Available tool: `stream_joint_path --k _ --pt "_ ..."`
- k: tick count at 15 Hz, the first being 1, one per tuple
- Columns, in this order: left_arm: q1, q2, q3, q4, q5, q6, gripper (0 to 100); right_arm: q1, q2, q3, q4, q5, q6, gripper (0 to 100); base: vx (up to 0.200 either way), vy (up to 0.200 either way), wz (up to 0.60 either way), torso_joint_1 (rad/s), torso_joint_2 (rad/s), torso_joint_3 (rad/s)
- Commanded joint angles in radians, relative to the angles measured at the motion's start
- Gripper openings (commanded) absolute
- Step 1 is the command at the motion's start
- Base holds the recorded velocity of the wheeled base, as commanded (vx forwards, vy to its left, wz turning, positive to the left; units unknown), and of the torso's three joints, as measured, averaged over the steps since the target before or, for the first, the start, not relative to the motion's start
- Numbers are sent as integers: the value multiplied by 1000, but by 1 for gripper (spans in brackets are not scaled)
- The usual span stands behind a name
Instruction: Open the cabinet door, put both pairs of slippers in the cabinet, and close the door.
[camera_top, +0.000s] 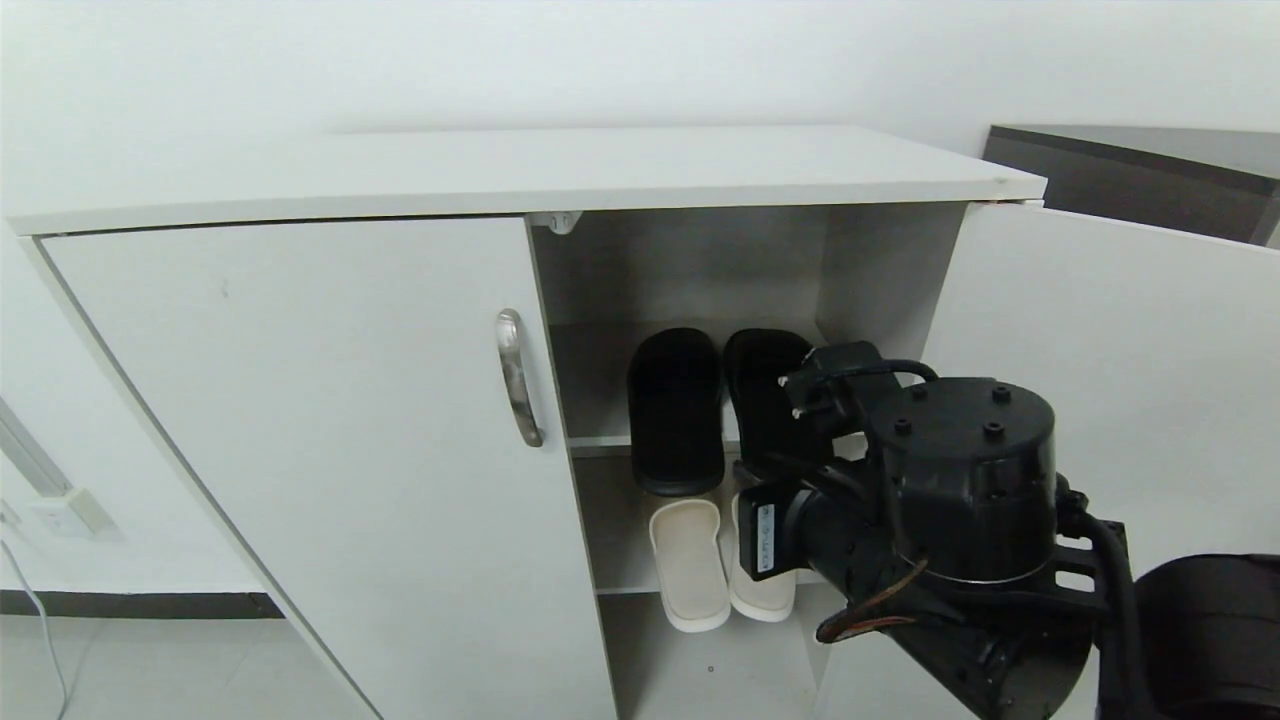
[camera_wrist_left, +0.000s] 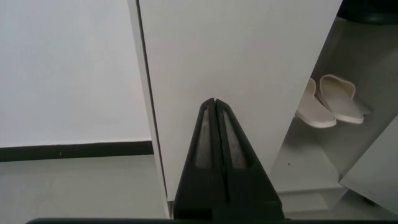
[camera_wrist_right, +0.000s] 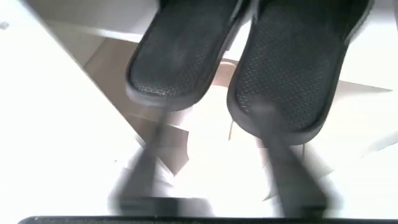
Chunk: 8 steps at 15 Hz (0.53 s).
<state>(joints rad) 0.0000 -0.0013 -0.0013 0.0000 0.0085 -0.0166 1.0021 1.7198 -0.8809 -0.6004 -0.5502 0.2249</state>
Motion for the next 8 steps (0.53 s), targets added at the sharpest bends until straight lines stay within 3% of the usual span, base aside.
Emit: stream_joint_path --k 1,8 --pt "0 1 1 0 1 0 0 6 -6 45 -32 7 -21 0 0 0 0 0 0 0" --pt "0 1 0 0 -2 1 0 26 -6 49 -33 3 -22 0 0 0 0 0 0 0"
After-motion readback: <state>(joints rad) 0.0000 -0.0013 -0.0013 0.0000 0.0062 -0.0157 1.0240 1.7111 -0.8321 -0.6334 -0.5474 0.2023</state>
